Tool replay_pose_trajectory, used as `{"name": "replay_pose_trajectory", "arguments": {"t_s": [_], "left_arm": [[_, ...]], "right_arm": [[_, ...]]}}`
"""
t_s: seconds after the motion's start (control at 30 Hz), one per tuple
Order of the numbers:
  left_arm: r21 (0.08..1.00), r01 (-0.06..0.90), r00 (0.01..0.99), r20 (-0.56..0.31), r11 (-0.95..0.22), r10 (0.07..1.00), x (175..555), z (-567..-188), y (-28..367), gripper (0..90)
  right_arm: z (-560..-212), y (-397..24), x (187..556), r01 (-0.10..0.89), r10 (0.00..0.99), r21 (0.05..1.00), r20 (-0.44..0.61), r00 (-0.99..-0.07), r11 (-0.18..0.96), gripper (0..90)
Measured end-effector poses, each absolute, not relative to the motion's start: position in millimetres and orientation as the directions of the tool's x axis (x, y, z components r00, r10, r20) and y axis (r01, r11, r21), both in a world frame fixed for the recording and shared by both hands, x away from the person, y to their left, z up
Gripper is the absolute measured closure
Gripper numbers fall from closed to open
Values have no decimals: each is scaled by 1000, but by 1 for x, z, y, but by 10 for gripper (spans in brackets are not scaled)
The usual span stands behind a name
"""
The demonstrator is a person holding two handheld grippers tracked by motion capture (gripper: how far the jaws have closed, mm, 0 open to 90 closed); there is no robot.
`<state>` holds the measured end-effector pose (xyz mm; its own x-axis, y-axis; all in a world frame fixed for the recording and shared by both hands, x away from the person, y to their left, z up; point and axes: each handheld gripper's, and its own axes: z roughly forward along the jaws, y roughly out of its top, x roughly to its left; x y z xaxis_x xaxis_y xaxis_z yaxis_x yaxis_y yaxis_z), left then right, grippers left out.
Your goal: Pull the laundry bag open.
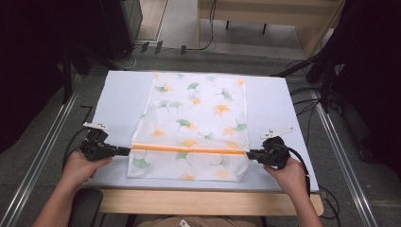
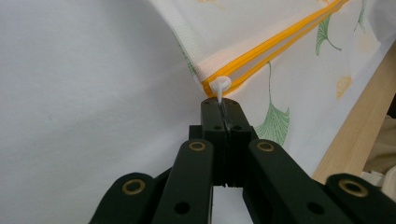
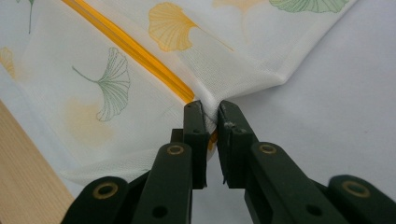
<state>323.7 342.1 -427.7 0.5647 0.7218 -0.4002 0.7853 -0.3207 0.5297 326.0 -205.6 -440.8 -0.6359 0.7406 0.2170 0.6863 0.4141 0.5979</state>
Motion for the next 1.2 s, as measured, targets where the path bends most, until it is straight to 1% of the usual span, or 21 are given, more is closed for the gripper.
{"name": "replay_pose_trajectory", "arguments": {"t_s": [0.1, 0.23, 0.43, 0.53, 0.87, 1.2], "left_arm": [[527, 786, 568, -408, -323, 715, 324, -428, 338, 900], [507, 785, 584, -411, -357, 699, 323, -431, 333, 900], [502, 775, 606, -420, -383, 676, 323, -432, 328, 900], [501, 775, 606, -414, -386, 680, 323, -433, 327, 900], [497, 779, 597, -405, -381, 692, 325, -435, 328, 895], [508, 782, 590, -413, -362, 694, 326, -435, 331, 815]], "right_arm": [[-444, -207, 329, 688, 748, 594, 205, -631, 418, 846], [-447, -211, 333, 688, 753, 597, 201, -626, 412, 844], [-449, -218, 337, 702, 771, 598, 208, -602, 387, 834], [-452, -221, 338, 706, 768, 601, 224, -600, 375, 828], [-453, -217, 336, 705, 756, 591, 229, -613, 393, 817], [-454, -217, 335, 705, 758, 593, 230, -610, 388, 791]]}}
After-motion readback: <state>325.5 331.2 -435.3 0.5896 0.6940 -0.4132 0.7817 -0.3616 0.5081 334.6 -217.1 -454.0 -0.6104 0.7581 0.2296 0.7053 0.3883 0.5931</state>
